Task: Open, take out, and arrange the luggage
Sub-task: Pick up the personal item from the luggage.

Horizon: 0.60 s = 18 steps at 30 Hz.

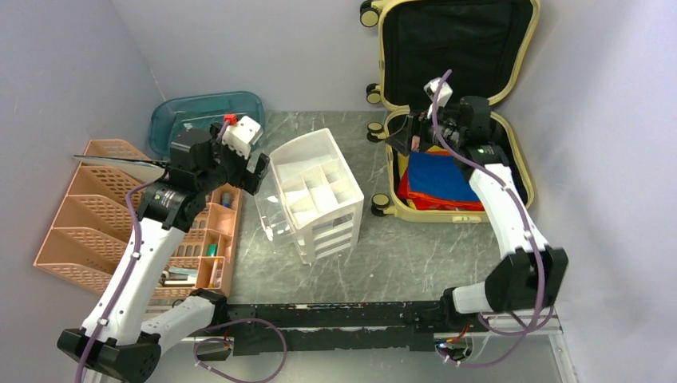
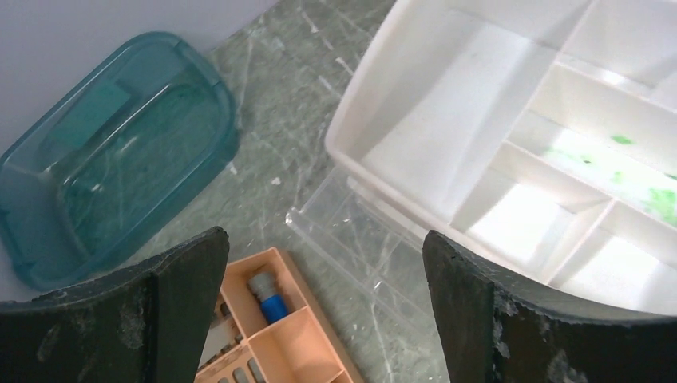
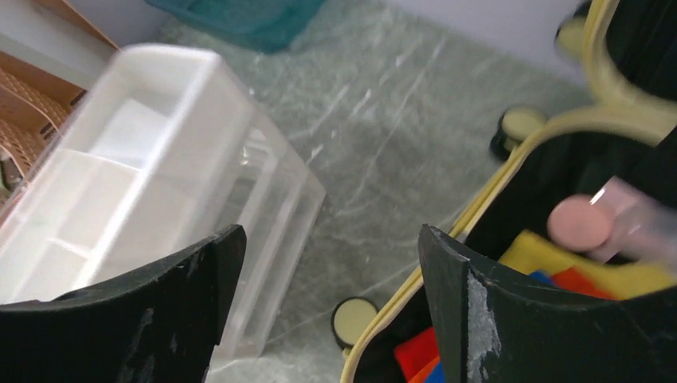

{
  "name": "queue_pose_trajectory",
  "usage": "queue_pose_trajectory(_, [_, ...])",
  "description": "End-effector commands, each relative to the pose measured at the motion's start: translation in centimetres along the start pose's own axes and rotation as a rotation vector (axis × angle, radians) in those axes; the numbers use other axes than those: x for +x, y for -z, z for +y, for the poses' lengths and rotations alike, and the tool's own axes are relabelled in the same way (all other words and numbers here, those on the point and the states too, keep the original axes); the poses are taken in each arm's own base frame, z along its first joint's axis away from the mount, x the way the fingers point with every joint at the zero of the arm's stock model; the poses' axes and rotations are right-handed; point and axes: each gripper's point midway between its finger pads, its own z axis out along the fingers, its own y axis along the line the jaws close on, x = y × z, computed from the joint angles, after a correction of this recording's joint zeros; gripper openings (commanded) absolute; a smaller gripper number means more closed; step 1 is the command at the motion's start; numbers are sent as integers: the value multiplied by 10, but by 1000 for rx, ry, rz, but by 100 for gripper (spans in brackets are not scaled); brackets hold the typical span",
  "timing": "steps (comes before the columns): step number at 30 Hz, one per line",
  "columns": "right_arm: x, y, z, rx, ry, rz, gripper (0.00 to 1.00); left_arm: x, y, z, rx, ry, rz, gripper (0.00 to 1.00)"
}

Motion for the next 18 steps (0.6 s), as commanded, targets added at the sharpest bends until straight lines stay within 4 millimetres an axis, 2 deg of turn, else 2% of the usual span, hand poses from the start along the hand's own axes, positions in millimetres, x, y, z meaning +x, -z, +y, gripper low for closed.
queue_pose_trajectory(1, [43,-32,-13,-93,-211,56,79,-27,2,-21,131,-40,-124,96])
queue_pose_trajectory(4, [83,-52,-26,-107,-294,147,69,-25,-2,-33,196,-41,-136,96])
queue_pose_trajectory(8, [109,-63,-40,-72,-327,206,63,-24,-7,-40,234,-40,-142,96])
queue_pose_trajectory(12, [101,-61,-73,113,-254,208,71,-21,-7,-38,213,-50,-146,96])
queue_pose_trajectory(15, [85,-53,-102,275,-188,191,81,-10,-8,-38,207,-69,-128,96])
queue_pose_trajectory(18, [71,-50,-137,397,-161,194,85,6,-11,-41,212,-81,-97,96])
